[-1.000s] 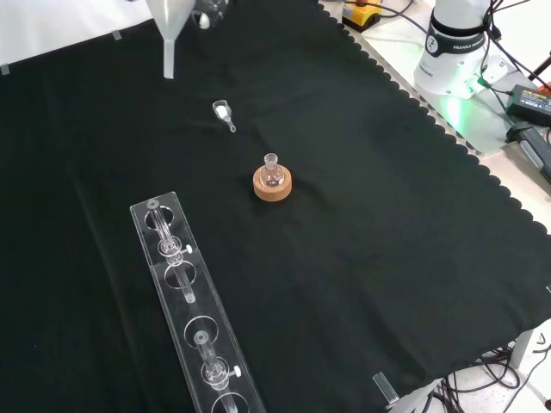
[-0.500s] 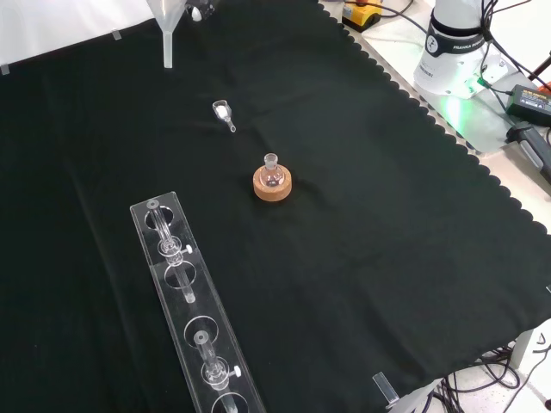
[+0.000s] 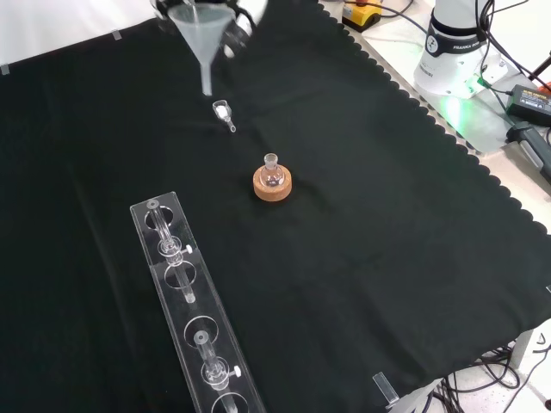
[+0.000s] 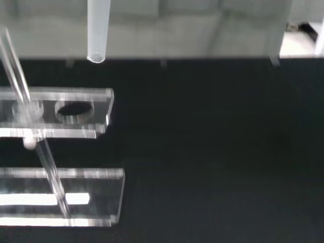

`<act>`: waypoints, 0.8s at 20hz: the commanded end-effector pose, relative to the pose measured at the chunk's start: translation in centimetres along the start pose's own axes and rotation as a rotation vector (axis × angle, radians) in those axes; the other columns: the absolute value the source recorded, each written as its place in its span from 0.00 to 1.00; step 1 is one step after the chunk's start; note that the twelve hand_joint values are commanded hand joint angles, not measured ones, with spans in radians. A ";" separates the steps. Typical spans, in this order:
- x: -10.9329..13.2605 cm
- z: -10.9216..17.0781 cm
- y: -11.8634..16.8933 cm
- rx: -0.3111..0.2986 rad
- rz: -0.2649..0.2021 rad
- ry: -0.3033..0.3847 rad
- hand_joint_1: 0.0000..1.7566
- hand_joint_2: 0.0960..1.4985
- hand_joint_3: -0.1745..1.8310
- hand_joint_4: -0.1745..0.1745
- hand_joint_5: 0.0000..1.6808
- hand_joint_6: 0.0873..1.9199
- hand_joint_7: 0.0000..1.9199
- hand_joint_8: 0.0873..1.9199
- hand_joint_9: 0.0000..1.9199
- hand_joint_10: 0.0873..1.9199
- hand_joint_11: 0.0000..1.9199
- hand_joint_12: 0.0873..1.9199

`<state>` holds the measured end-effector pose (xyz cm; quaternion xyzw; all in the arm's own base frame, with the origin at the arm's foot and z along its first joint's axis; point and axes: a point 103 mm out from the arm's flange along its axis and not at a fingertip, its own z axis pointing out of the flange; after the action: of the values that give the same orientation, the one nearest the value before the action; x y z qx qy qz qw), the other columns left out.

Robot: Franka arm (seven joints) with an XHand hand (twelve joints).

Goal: Place the funnel on the round-bottom flask.

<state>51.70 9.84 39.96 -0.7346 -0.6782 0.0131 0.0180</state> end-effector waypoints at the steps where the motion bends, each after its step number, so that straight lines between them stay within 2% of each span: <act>1: -1.3 4.7 -1.9 0.091 0.039 -0.048 0.55 0.77 0.17 0.50 0.44 0.72 0.58 0.82 0.85 0.64 0.95 0.51; 7: -1.9 7.5 -2.9 0.083 0.054 -0.102 0.55 0.77 0.17 0.51 0.44 0.72 0.58 0.81 0.85 0.64 0.95 0.52; 9: -3.5 8.7 -3.1 0.091 0.077 -0.101 0.55 0.77 0.17 0.51 0.44 0.72 0.58 0.81 0.85 0.64 0.95 0.52; 11: -3.9 9.9 -3.2 0.093 0.085 -0.109 0.55 0.77 0.17 0.51 0.44 0.72 0.58 0.81 0.85 0.64 0.95 0.52; 16: -4.5 11.9 -4.2 0.130 0.077 -0.101 0.55 0.76 0.17 0.50 0.44 0.72 0.58 0.81 0.85 0.64 0.95 0.52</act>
<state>47.33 6.33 29.90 -0.7572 -0.6467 0.0883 0.0259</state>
